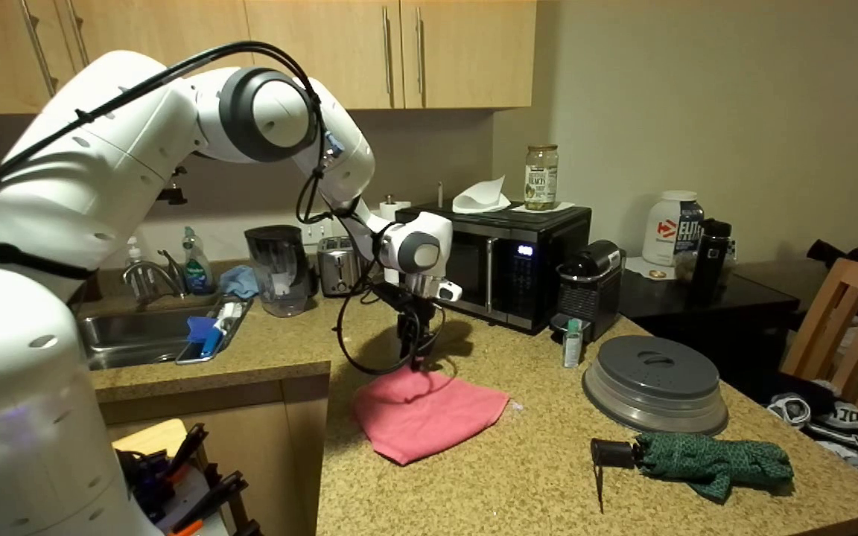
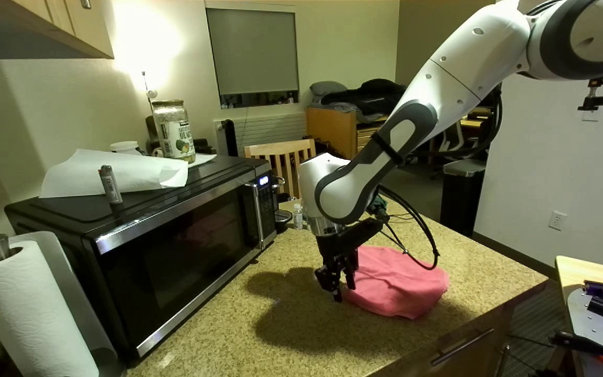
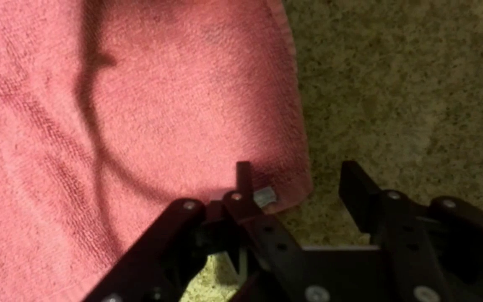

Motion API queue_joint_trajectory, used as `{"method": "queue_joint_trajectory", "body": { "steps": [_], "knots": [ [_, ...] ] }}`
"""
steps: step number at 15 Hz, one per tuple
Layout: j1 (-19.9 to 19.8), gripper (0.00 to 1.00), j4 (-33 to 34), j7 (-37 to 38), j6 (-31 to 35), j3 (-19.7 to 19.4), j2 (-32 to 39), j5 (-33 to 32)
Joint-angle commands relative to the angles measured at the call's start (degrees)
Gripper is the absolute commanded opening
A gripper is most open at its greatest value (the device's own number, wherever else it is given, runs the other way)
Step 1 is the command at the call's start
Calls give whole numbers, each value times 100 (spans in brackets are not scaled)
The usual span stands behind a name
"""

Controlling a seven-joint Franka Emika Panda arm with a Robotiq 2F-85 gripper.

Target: Spread the cloth on the table

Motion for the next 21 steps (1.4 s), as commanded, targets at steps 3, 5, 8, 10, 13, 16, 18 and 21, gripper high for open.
{"method": "queue_joint_trajectory", "body": {
  "steps": [3, 5, 8, 10, 13, 16, 18, 21],
  "knots": [
    [25, 15, -65, 92, -31, -12, -87, 41],
    [28, 6, -73, 86, -8, -12, -88, 35],
    [20, 1, -38, 88, -25, -9, -70, 48],
    [23, 5, 46, 99, -80, -11, -29, 46],
    [16, 5, 240, 59, -164, -17, 74, 16],
    [20, 5, 578, 8, -340, -35, 263, -42],
    [36, 5, 901, -14, -513, -50, 447, -93],
    [44, 5, 1440, -49, -783, -65, 750, -149]
  ]
}}
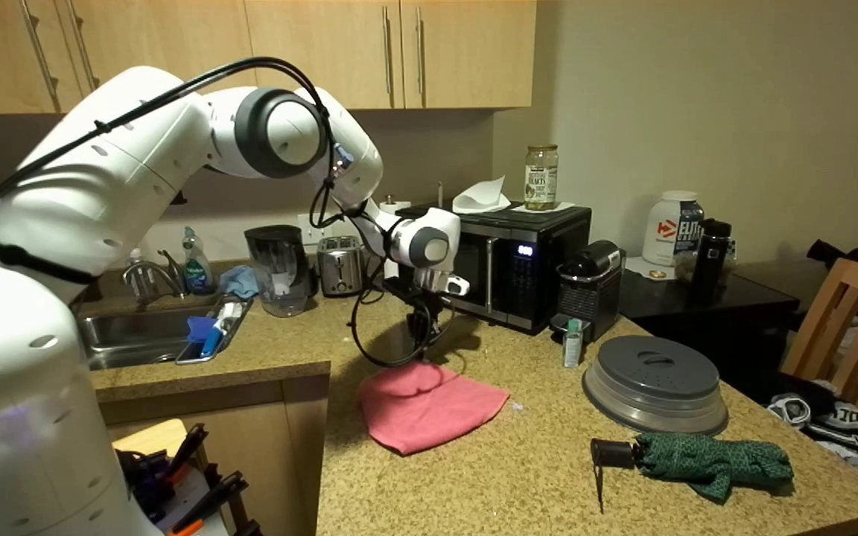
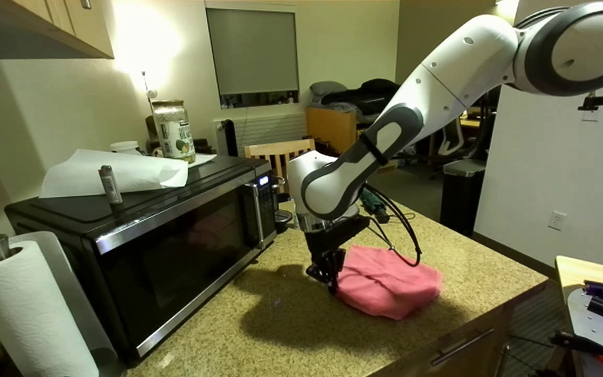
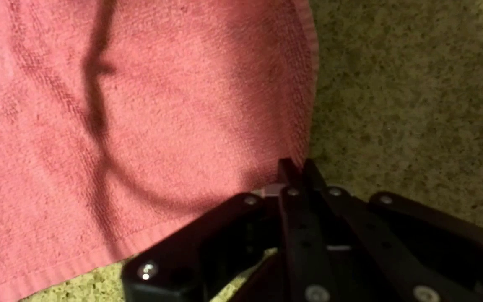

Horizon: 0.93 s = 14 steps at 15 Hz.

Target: Spread the cloth on the table

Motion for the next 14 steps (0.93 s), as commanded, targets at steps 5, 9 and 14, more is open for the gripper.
{"method": "queue_joint_trajectory", "body": {
  "steps": [5, 9, 14],
  "knots": [
    [38, 5, 1386, -82, -660, -60, 805, -123],
    [54, 5, 1977, -77, -890, -91, 1153, -156],
    [99, 5, 2650, -94, -1117, -143, 1540, -296]
  ]
}}
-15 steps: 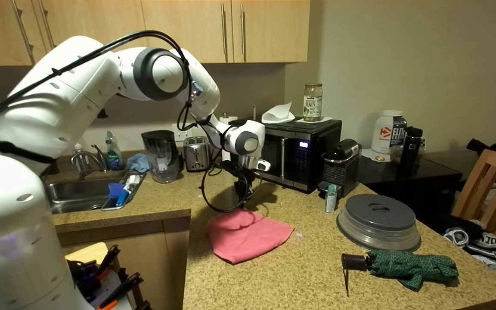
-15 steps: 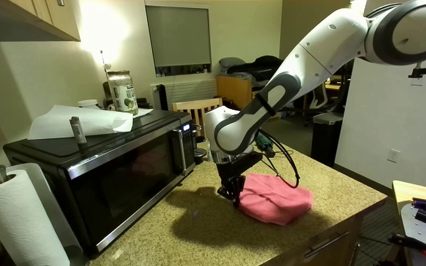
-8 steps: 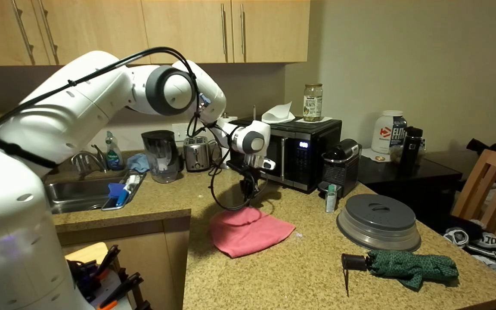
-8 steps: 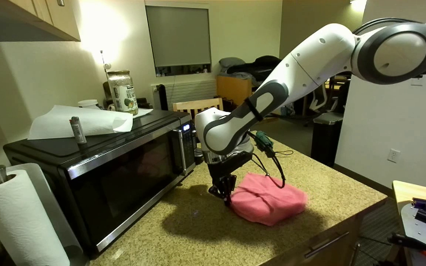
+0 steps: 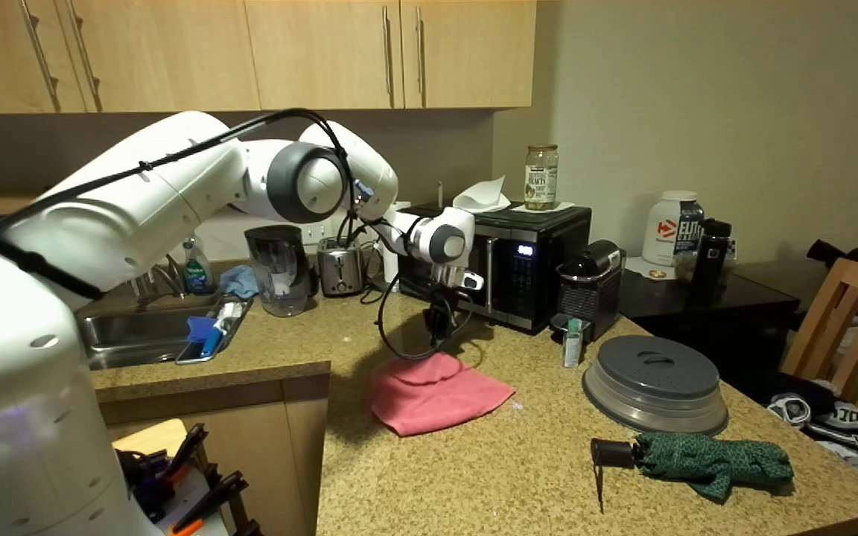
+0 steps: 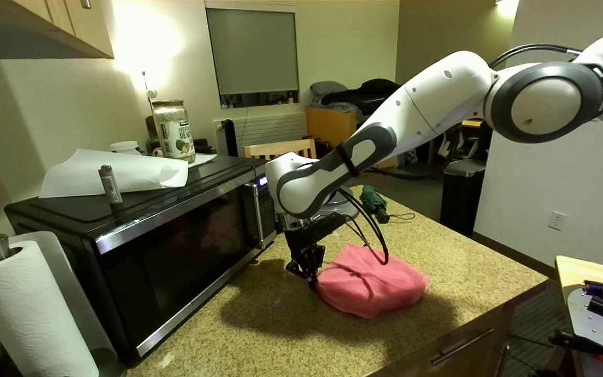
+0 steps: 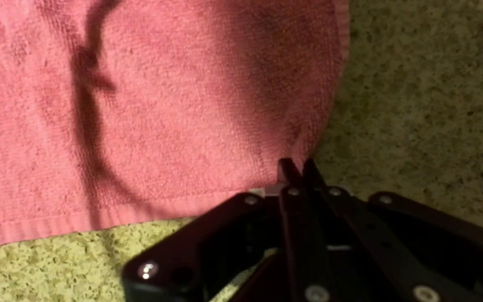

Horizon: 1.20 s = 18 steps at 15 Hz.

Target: Spread the cloth on the table

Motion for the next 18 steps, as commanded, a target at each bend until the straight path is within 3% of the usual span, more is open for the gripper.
{"method": "queue_joint_trajectory", "body": {
  "steps": [1, 18],
  "knots": [
    [93, 5, 625, -80, -198, -93, 396, -217],
    [139, 5, 2210, -91, -333, -241, 1296, -509]
  ]
}}
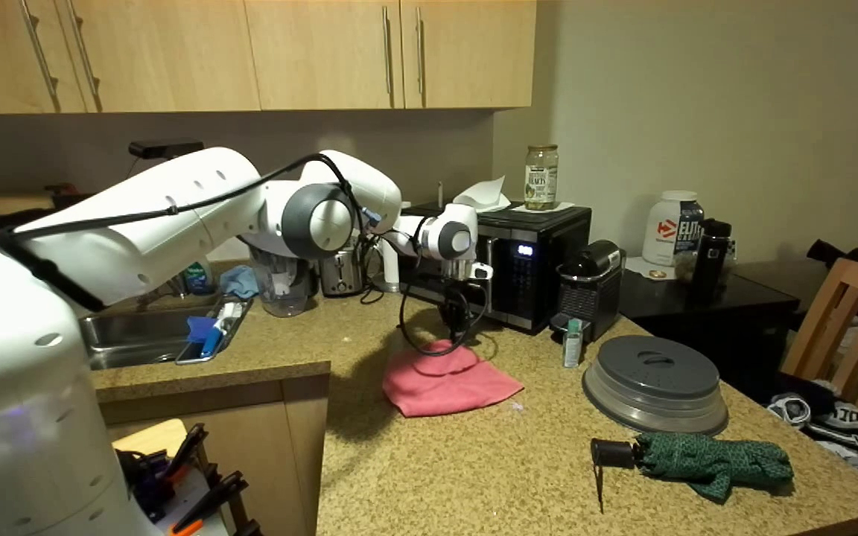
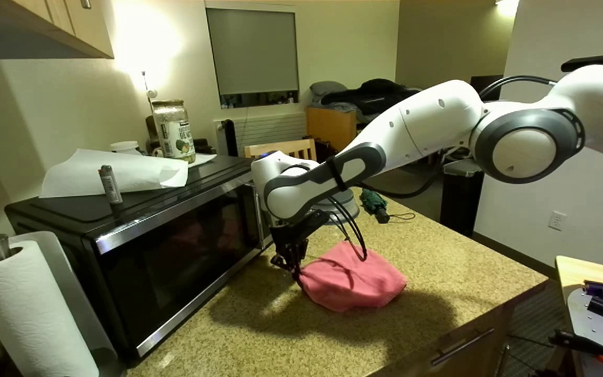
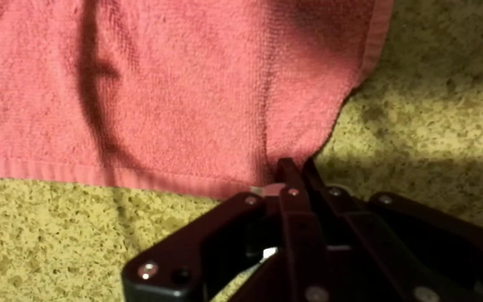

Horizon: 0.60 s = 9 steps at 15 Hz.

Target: Spread the cloth on the table

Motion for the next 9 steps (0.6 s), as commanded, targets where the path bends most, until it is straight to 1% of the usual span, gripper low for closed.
{"method": "queue_joint_trajectory", "body": {
  "steps": [1, 4, 5, 6, 7, 8, 9],
  "knots": [
    [7, 5, 454, -88, -89, -63, 328, -77],
    [4, 4, 511, -72, -141, -64, 352, -58],
    [14, 30, 458, -71, -133, -54, 307, -50],
    [14, 32, 385, -80, -183, -23, 245, -20],
    [1, 36, 360, 0, -78, -29, 198, 0],
    [4, 17, 367, 0, -78, -25, 199, 1],
    [6, 25, 369, 0, -77, -25, 200, 1]
  ]
}}
